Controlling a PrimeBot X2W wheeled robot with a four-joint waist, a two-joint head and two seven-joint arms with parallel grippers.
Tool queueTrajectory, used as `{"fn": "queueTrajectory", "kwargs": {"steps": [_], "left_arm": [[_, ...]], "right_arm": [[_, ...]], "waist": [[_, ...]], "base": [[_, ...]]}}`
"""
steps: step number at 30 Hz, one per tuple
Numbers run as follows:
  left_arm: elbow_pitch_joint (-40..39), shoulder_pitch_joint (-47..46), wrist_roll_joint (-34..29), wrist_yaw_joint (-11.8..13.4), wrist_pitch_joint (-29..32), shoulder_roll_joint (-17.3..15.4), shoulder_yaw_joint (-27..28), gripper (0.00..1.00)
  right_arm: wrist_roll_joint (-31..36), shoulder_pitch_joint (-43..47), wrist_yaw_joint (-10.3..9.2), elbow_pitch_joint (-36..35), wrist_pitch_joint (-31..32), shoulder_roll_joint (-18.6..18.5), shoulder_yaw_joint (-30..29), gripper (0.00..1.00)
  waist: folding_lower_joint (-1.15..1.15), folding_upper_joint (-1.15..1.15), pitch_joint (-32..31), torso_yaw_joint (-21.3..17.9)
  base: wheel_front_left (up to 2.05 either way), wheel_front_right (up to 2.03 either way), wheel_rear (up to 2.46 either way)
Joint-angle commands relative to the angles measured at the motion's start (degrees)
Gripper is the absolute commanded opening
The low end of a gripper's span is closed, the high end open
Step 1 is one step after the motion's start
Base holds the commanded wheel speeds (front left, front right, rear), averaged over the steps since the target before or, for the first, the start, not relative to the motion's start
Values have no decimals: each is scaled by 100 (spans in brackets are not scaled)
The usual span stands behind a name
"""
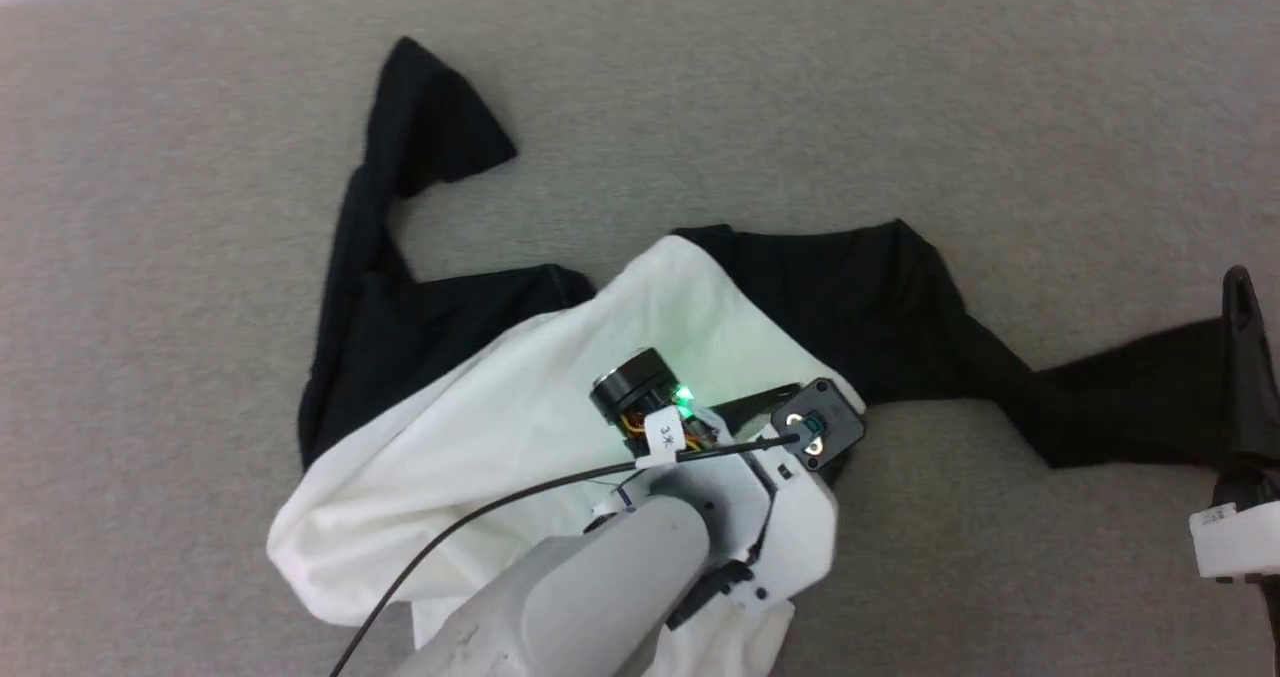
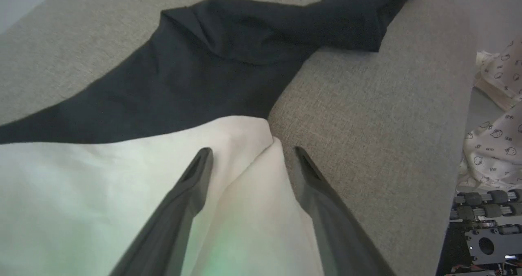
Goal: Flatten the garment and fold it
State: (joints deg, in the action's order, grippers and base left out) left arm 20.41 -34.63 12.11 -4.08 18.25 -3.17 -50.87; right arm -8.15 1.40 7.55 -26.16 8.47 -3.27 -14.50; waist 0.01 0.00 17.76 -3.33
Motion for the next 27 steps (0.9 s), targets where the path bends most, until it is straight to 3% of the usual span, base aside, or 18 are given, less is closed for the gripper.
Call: {"fn": "queueTrajectory", "kwargs": {"steps": [1,7,8,9,10,17,22,27], "left_arm": [[290,-181,-139,-32,30,15,-96,100],[1319,-572,-466,56,-54,22,-398,100],[1437,-608,-483,77,-86,23,-428,91],[1551,-639,-496,77,-102,24,-470,29],[1648,-644,-449,50,-105,25,-495,0],[1064,-585,638,182,-618,28,-502,0],[272,-737,1855,532,-997,28,-714,0],[-118,-1020,2746,934,-1697,28,-1275,0]], "right_arm": [[-43,-62,-6,-15,-39,11,-7,100],[-131,-41,-6,40,-74,19,34,100],[-138,-44,-6,47,-78,20,36,100],[-139,-49,-6,52,-80,21,39,100],[-140,-59,-6,56,-82,22,48,100],[-127,-127,-6,24,-87,21,18,100],[-96,-181,-6,1,-85,13,-88,100],[-61,-249,-6,-26,-90,5,-153,100]], "waist": [[-1,0,167,-254],[-1,0,281,-373],[-1,0,289,-376],[-1,0,294,-378],[-1,0,293,-376],[-1,0,162,-332],[-1,0,56,-384],[-1,0,102,-548]], "base": [[0,0,0],[0,0,0],[0,0,0],[0,0,0],[0,0,0],[0,0,0],[0,0,0],[0,0,0]]}}
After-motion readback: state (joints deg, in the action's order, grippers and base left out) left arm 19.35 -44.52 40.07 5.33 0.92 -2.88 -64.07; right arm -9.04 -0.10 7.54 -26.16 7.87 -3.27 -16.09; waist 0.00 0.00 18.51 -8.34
